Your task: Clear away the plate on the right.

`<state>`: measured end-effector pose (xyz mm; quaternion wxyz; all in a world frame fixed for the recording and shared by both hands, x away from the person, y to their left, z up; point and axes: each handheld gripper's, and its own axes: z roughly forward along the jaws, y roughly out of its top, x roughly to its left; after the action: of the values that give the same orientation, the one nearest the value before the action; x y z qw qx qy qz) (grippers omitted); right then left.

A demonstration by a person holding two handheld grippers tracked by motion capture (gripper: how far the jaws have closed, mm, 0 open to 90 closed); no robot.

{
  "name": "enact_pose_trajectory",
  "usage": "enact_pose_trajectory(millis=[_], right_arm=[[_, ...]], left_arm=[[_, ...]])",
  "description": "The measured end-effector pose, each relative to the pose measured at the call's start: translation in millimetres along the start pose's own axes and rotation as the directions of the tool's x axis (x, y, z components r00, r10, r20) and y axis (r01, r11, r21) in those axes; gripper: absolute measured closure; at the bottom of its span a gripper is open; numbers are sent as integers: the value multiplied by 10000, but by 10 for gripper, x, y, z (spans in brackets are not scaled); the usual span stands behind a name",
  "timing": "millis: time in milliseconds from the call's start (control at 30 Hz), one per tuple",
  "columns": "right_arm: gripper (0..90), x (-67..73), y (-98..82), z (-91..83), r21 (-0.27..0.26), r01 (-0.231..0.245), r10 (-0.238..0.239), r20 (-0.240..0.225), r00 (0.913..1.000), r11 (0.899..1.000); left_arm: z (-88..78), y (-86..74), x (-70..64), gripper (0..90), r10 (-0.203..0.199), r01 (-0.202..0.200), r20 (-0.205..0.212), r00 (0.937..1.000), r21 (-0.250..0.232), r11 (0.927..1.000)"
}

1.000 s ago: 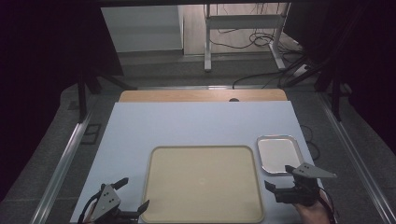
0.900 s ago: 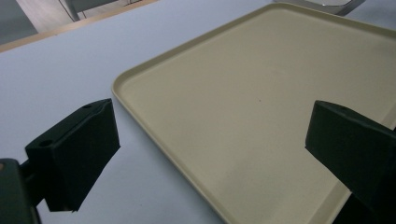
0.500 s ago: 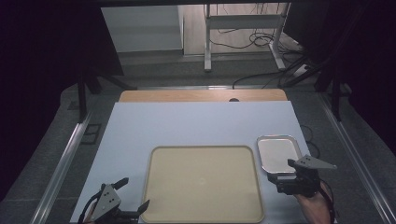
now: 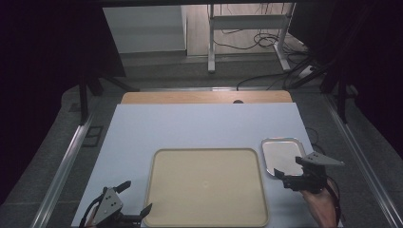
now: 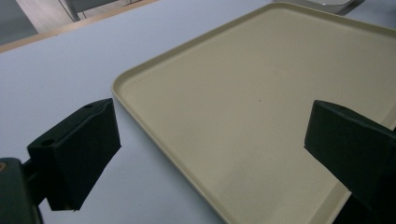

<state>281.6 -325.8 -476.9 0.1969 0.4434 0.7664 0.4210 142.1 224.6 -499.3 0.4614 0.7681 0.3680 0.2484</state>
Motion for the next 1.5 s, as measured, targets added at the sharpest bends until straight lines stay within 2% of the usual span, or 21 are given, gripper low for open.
enact_pose_trajectory(millis=[333, 533, 667, 1167, 1400, 1500], right_arm=[[0, -105, 54, 75, 57, -75, 74, 244, 9997, 10000], [0, -218, 57, 115, 181, -317, 309, 427, 9986, 9993], [0, -292, 78, 109, 65, -547, 542, 620, 9966, 9985], [10, -523, 104, 176, 555, -1192, 1101, 1451, 9833, 9913], [11, -649, 121, 233, 927, -1702, 1535, 1644, 9744, 9810], [55, -708, 135, 254, 1201, -1935, 1698, 1838, 9682, 9737]], left_arm=[[2, 1, -2, 34, -5, 5, 2, 10000, 11, 10000], [2, 1, 1, 34, -7, 7, -6, 10000, 10, 10000], [4, 2, -1, 34, -6, 6, -13, 10000, 20, 10000], [7, 3, -4, 34, 38, -38, -15, 10000, 46, 10000], [10, 5, -8, 34, 71, -71, -27, 10000, 73, 9999], [10, 5, -9, 34, 81, -80, -29, 10000, 82, 9999]])
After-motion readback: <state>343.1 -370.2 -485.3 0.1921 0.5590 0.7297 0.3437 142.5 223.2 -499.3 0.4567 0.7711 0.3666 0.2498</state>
